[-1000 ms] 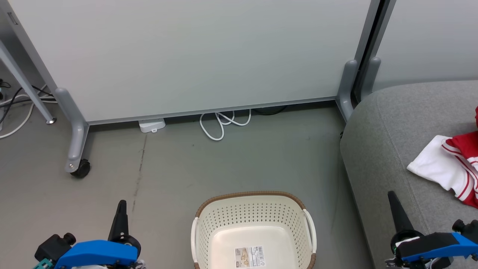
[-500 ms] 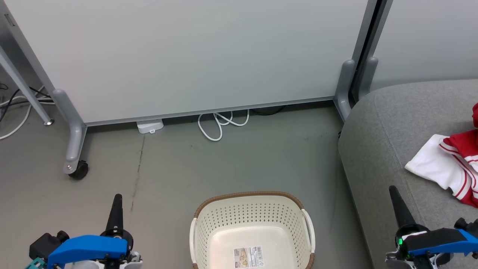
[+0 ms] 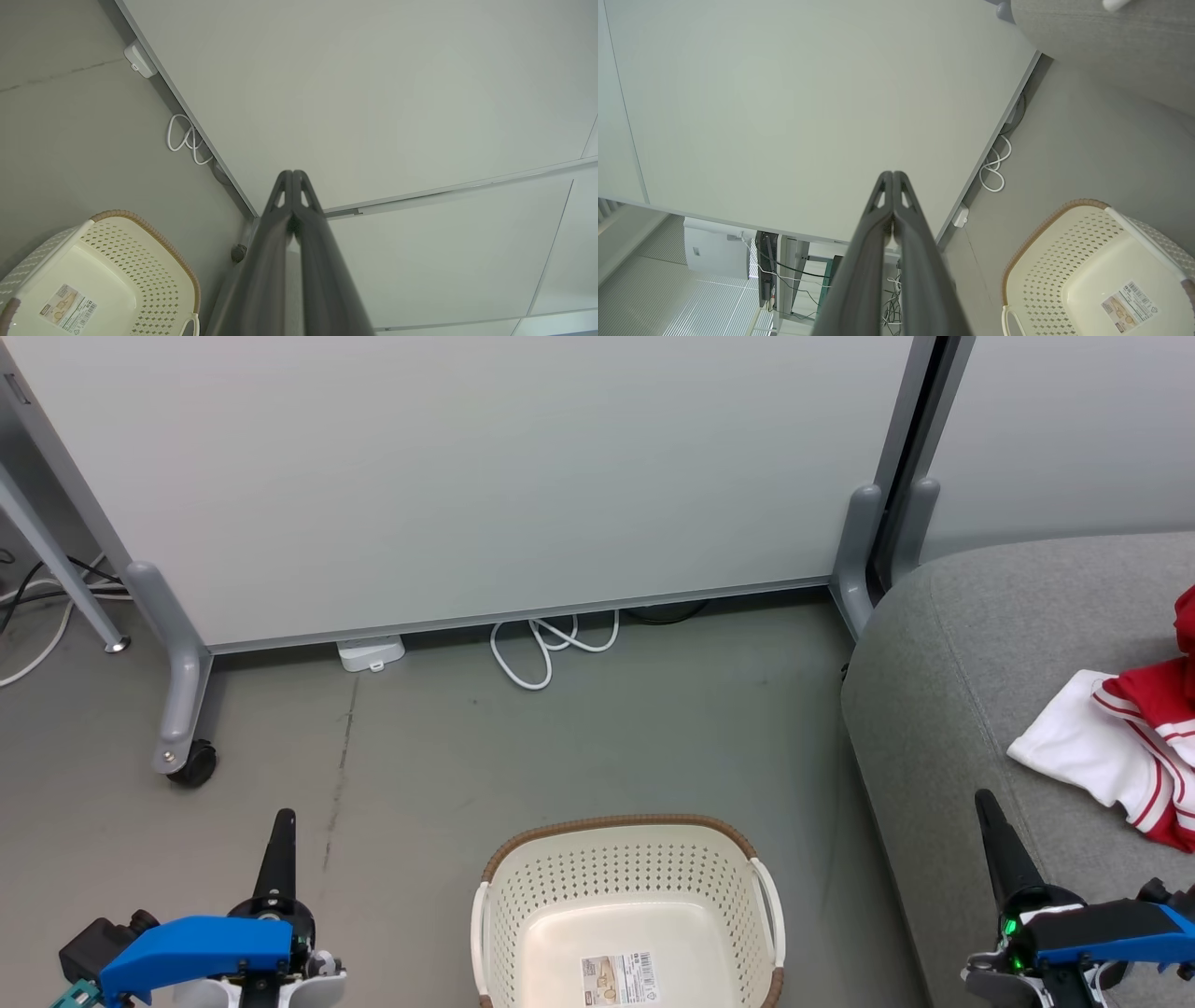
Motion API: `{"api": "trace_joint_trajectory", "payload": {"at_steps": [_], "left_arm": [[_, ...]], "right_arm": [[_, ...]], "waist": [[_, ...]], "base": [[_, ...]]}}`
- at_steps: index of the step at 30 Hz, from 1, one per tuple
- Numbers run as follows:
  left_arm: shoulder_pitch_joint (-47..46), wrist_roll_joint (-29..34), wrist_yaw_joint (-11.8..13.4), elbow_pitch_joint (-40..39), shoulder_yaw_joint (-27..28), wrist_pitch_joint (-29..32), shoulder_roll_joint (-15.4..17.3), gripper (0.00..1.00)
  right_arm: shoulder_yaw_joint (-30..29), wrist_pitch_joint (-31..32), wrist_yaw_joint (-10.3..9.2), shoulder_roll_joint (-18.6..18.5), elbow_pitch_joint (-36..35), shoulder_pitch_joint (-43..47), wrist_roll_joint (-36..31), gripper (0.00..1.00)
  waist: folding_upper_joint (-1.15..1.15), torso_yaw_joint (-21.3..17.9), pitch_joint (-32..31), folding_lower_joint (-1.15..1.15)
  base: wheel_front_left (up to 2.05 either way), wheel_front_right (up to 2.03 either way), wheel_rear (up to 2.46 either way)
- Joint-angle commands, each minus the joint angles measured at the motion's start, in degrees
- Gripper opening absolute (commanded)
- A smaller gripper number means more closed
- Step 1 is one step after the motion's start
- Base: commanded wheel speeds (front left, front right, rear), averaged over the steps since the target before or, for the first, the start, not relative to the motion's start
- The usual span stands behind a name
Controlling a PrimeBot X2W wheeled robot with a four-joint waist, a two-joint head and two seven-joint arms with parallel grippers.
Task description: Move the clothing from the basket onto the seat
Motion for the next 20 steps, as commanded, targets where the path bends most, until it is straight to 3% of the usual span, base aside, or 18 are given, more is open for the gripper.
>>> {"api": "trace_joint_trajectory", "payload": {"at_steps": [1,20], "left_arm": [[-1.4,-1.5,-0.1,-0.7,0.6,0.5,0.1,0.00],[-2.0,-8.8,-0.1,-1.7,2.3,2.7,-0.2,0.00]], "right_arm": [[-0.2,0.2,0.03,-0.5,-0.2,-1.2,1.7,0.00],[-0.3,1.2,0.04,-0.6,0.0,-2.1,9.6,0.00]], "waist": [[0.00,-0.1,0.0,0.00],[0.00,-0.5,-0.1,0.00]], "base": [[0.00,0.00,0.00],[0.00,0.00,0.00]]}}
